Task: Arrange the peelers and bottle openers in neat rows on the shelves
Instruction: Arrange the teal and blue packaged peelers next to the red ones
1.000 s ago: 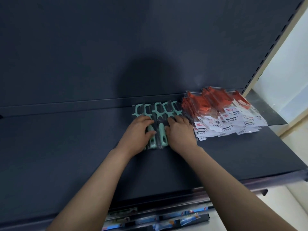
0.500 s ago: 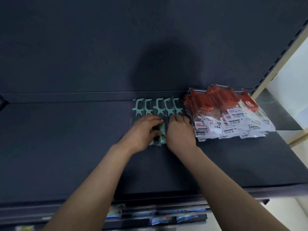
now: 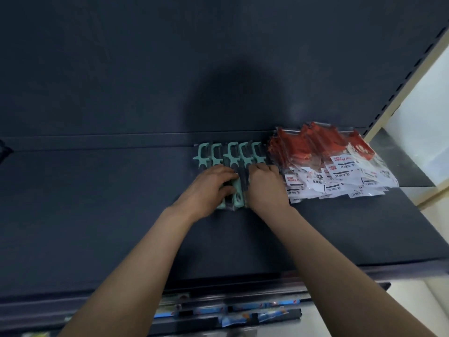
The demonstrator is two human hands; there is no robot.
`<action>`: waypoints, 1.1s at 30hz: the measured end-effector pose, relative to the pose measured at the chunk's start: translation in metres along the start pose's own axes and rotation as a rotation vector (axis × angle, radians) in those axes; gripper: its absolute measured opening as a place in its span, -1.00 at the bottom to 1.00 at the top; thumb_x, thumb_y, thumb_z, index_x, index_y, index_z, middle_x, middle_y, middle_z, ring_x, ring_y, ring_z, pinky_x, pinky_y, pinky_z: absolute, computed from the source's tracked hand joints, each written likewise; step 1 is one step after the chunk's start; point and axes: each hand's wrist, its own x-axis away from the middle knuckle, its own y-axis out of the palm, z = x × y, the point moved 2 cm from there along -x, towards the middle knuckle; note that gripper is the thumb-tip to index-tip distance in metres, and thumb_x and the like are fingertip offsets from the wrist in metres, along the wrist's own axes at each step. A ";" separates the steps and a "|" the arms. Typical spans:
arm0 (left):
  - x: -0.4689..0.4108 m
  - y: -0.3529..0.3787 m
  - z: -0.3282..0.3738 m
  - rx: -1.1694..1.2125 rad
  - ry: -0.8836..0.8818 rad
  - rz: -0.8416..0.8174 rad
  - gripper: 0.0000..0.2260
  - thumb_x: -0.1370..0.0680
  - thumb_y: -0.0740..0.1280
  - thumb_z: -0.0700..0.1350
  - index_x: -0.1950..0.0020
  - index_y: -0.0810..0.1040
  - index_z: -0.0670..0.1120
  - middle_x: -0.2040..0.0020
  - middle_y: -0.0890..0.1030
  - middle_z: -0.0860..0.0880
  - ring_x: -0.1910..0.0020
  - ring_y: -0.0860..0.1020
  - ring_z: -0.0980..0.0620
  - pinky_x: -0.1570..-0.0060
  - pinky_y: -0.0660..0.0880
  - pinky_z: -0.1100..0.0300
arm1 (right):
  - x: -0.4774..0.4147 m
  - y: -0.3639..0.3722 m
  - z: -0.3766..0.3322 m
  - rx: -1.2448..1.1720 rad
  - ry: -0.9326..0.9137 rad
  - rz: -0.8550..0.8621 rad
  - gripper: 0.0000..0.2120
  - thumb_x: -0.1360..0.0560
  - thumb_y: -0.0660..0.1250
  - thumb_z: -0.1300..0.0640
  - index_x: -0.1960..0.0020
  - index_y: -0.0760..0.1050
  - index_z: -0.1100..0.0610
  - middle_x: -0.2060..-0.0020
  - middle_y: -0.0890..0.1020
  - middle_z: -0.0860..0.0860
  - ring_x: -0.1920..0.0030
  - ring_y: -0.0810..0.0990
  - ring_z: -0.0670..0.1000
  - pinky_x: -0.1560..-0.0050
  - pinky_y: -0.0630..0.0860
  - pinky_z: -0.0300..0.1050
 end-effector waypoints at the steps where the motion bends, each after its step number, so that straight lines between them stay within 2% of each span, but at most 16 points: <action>1: 0.001 -0.003 0.001 0.005 0.013 0.008 -0.66 -0.56 0.29 -0.15 -0.33 0.45 -0.15 -0.32 0.45 -0.06 -0.32 0.34 0.01 -0.25 0.11 0.40 | 0.001 -0.002 -0.001 0.003 0.008 0.018 -0.69 -0.50 0.19 0.27 -0.24 0.39 0.23 -0.22 0.46 0.13 -0.25 0.36 0.17 -0.24 0.37 0.00; 7: 0.021 -0.037 -0.005 -0.038 0.060 0.132 -0.69 -0.53 0.32 -0.17 -0.28 0.51 -0.12 -0.23 0.52 -0.05 -0.22 0.44 -0.01 -0.22 0.22 0.34 | 0.012 -0.016 -0.029 0.044 -0.030 0.103 -0.71 -0.53 0.19 0.16 -0.25 0.40 0.16 -0.22 0.49 0.09 -0.27 0.36 0.15 -0.20 0.31 -0.03; 11: 0.046 -0.065 -0.021 -0.100 0.044 0.135 -0.66 -0.53 0.32 -0.14 -0.31 0.48 -0.08 -0.26 0.49 -0.04 -0.24 0.42 -0.05 -0.29 0.29 0.07 | 0.021 -0.022 -0.065 0.051 -0.071 0.121 -0.72 -0.56 0.18 0.05 -0.20 0.44 0.16 -0.20 0.50 0.10 -0.26 0.38 0.14 -0.21 0.29 -0.03; 13: 0.062 -0.080 -0.033 -0.132 0.035 0.146 -0.65 -0.53 0.32 -0.12 -0.32 0.47 -0.08 -0.25 0.49 -0.05 -0.22 0.42 -0.07 -0.28 0.31 0.02 | 0.025 -0.024 -0.088 0.044 -0.096 0.135 -0.71 -0.56 0.18 0.02 -0.18 0.45 0.16 -0.18 0.51 0.09 -0.25 0.39 0.14 -0.20 0.29 -0.03; 19: 0.117 -0.123 -0.076 -0.222 -0.019 0.222 -0.63 -0.56 0.29 -0.09 -0.36 0.42 -0.07 -0.27 0.47 -0.04 -0.24 0.40 -0.03 -0.29 0.25 0.12 | 0.033 -0.022 -0.165 0.021 -0.196 0.198 -0.66 -0.55 0.21 0.01 -0.25 0.42 0.16 -0.19 0.50 0.11 -0.24 0.40 0.15 -0.23 0.27 0.00; 23: 0.158 -0.153 -0.101 -0.239 -0.101 0.290 -0.64 -0.55 0.29 -0.12 -0.35 0.44 -0.10 -0.24 0.49 -0.07 -0.23 0.42 -0.06 -0.29 0.29 0.05 | 0.036 -0.018 -0.218 0.009 -0.298 0.206 -0.63 -0.55 0.21 0.00 -0.28 0.42 0.17 -0.20 0.50 0.11 -0.23 0.39 0.13 -0.20 0.28 -0.03; 28: 0.202 -0.184 -0.124 -0.312 -0.257 0.354 -0.64 -0.57 0.26 -0.09 -0.36 0.42 -0.09 -0.27 0.47 -0.07 -0.25 0.39 -0.07 -0.28 0.22 0.12 | 0.039 -0.014 -0.273 -0.001 -0.470 0.188 -0.64 -0.56 0.22 0.01 -0.27 0.42 0.17 -0.21 0.50 0.11 -0.25 0.38 0.13 -0.22 0.28 -0.03; 33: 0.246 -0.205 -0.137 -0.393 -0.434 0.413 -0.63 -0.55 0.28 -0.09 -0.36 0.42 -0.08 -0.24 0.48 -0.07 -0.23 0.40 -0.08 -0.27 0.22 0.10 | 0.040 -0.013 -0.323 -0.020 -0.654 0.161 -0.65 -0.56 0.21 -0.01 -0.26 0.41 0.16 -0.19 0.50 0.09 -0.23 0.39 0.12 -0.19 0.28 -0.04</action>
